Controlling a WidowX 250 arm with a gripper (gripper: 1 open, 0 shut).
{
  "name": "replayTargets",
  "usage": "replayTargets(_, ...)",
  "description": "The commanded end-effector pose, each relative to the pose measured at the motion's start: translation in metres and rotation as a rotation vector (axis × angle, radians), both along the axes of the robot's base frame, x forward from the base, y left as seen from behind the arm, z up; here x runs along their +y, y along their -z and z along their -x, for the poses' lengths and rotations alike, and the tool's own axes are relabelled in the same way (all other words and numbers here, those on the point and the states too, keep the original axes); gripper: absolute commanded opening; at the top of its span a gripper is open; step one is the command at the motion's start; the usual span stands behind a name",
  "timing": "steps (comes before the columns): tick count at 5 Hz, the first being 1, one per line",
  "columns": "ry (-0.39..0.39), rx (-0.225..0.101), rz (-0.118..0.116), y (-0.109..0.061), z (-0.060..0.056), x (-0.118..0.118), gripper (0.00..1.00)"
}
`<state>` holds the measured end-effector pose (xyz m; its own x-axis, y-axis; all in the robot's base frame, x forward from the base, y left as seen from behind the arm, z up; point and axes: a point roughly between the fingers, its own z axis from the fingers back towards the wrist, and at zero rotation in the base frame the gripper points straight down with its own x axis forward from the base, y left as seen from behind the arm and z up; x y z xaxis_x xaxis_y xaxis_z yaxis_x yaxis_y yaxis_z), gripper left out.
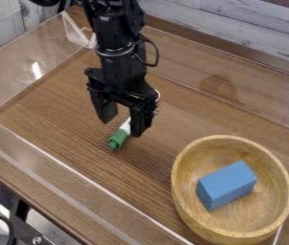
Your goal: Put the green marker in the brown bowl
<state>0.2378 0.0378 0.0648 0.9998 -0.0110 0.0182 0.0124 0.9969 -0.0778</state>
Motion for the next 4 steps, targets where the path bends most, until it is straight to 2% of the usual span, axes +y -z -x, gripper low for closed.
replayTargets(1, -0.011, -0.037, -0.009, -0.0058, -0.0045, 0.0058, 1.00)
replayTargets(4, -0.013, -0.054, -0.017, -0.0046, -0.0068, 0.0075, 1.00)
